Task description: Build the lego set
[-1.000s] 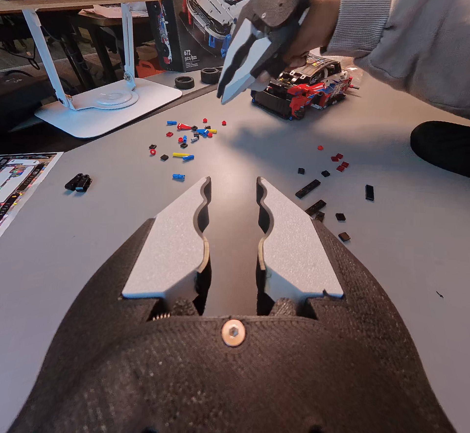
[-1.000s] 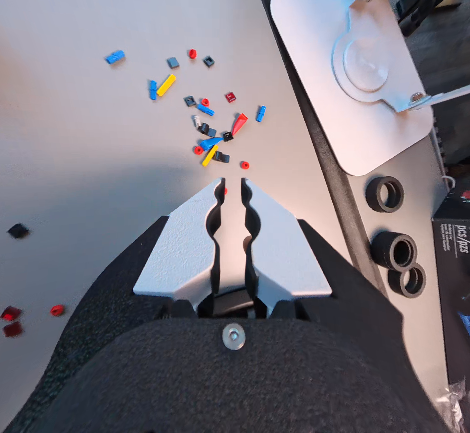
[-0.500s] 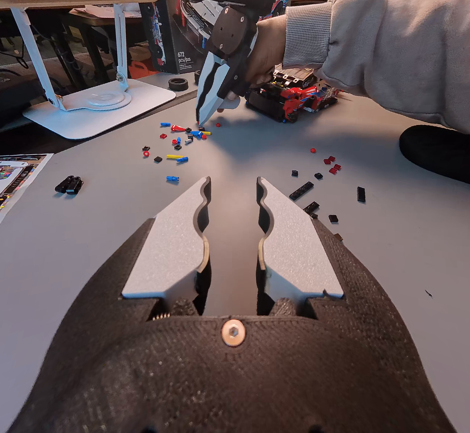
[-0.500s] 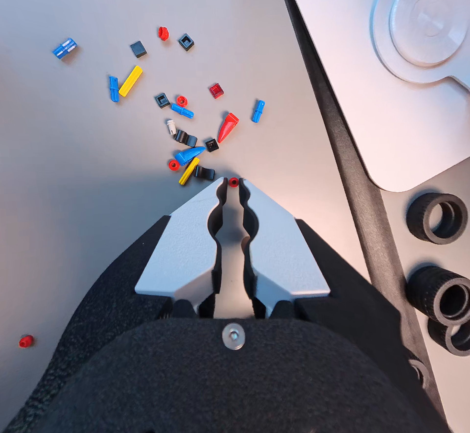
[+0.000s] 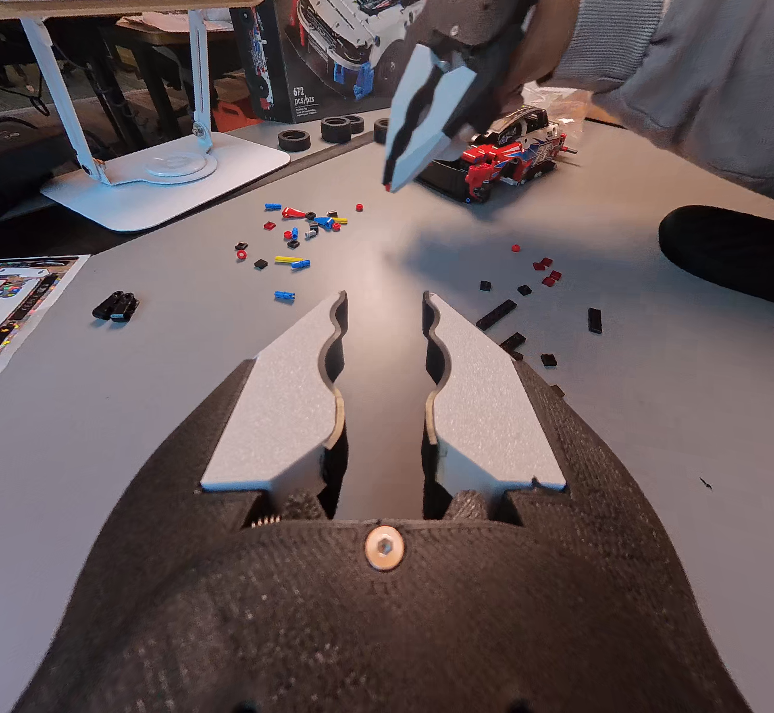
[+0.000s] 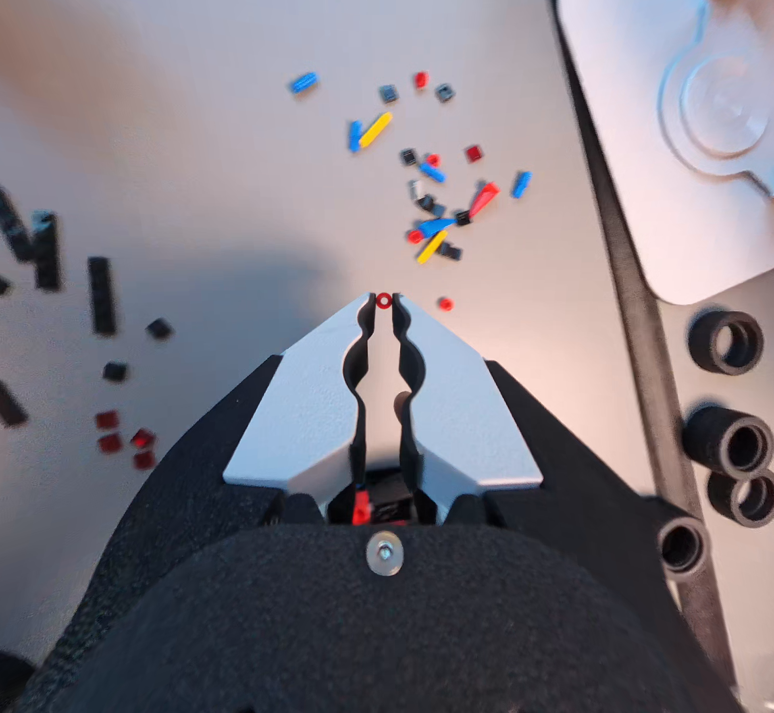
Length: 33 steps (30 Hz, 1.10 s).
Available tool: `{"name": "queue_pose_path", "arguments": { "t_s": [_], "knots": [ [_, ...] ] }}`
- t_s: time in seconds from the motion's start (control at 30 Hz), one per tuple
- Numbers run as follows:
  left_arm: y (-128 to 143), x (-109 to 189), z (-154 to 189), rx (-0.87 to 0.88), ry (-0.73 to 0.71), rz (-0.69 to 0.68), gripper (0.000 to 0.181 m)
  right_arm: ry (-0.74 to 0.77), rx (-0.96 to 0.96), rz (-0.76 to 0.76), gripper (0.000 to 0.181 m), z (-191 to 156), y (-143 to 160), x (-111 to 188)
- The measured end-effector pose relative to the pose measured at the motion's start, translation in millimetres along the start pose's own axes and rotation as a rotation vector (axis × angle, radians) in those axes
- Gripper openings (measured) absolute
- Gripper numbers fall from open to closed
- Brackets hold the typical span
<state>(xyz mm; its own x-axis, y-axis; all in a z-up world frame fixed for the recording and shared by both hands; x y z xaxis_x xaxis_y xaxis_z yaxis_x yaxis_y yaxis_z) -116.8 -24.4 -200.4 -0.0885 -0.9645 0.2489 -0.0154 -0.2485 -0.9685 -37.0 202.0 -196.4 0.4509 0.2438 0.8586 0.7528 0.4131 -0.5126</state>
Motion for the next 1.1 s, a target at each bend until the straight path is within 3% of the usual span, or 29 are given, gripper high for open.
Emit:
{"name": "queue_pose_path", "arguments": {
  "t_s": [0.13,0.23,0.4,0.63,0.73,0.83,0.97,1.1],
  "knots": [
    [1,0,1,-0.008,-0.001,-0.005,0.034,-0.085,0.064,-0.064,0.005,-62,31,6],
    [1,0,-1,-0.008,-0.009,-0.006,0.034,-0.087,0.042,-0.092,0.005,-87,60,11],
    [3,-1,-2,-0.008,-0.017,-0.012,0.034,-0.069,-0.036,-0.092,0.005,-108,97,23],
    [3,0,-3,-0.011,-0.029,-0.016,0.034,-0.045,-0.036,-0.079,0.007,-117,105,21],
    [3,0,-3,-0.011,-0.03,-0.016,0.034,-0.047,-0.015,-0.078,0.013,-115,98,21],
    [3,-1,-3,-0.009,-0.023,-0.018,0.034,-0.009,0.014,0.001,0.015,-98,68,29],
    [3,-1,-2,-0.012,-0.019,-0.016,0.034,0.063,0.03,0.025,0.015,-49,29,24],
    [2,0,-2,-0.014,-0.022,-0.011,0.034,0.07,-0.009,-0.047,0.015,6,17,0]
  ]
}}
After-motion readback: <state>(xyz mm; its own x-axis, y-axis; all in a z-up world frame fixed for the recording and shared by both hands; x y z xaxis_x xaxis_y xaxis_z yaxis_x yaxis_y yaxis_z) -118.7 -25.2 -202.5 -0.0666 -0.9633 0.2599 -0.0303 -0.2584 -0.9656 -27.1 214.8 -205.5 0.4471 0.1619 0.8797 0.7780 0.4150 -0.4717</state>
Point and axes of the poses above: each gripper's, where its closed fingertips meet, x back along the fingers, y out of its underside, z = x × y across the jaws, the point moved 6 cm from there along x, back along the fingers, and after that the axes turned 9 degrees about -y, right-handed, at the moved point
